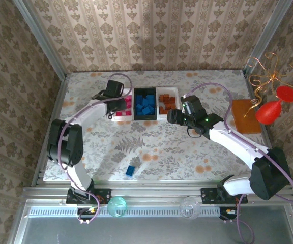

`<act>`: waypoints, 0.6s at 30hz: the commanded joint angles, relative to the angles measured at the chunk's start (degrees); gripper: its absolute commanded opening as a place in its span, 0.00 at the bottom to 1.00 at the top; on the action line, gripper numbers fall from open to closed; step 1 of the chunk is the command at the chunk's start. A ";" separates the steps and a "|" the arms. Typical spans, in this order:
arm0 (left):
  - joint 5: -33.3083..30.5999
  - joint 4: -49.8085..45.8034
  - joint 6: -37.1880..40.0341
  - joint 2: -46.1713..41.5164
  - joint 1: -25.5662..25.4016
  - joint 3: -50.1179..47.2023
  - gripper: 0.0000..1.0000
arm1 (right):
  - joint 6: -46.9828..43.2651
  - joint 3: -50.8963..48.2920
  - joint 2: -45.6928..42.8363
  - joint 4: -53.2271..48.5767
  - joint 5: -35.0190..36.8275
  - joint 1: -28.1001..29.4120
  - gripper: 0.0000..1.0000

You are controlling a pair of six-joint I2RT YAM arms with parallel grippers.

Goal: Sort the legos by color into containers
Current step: Place the lego in the container, then pick up the lego from the middle-left of the table.

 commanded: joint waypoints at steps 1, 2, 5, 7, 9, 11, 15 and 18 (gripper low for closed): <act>-1.32 0.77 2.82 2.06 1.12 2.76 0.35 | 0.55 -0.83 -1.73 -0.94 1.75 0.23 0.71; -1.09 0.98 2.99 2.30 1.21 3.13 0.43 | 0.45 -0.75 -1.84 -0.98 1.69 0.23 0.71; 0.83 2.08 3.30 0.20 -0.08 2.14 0.62 | 0.26 -0.95 -2.56 -1.11 1.86 0.23 0.71; 0.79 1.03 3.85 -2.67 -2.20 0.33 0.67 | 0.09 -1.10 -3.23 -1.07 1.97 0.23 0.71; 1.54 -0.73 3.55 -5.93 -3.36 -2.30 0.70 | -0.08 -1.37 -3.65 -1.09 1.94 0.14 0.71; 3.15 -2.93 2.60 -10.02 -5.99 -6.33 0.70 | -0.18 -1.57 -3.93 -1.07 1.97 0.06 0.71; 6.42 -9.98 0.83 -20.07 -9.86 -15.47 0.73 | -0.31 -2.20 -4.30 -0.56 1.61 -0.19 0.71; 8.47 -16.63 -1.11 -26.35 -14.38 -20.49 0.75 | -0.22 -2.63 -4.05 0.18 1.28 -0.36 0.71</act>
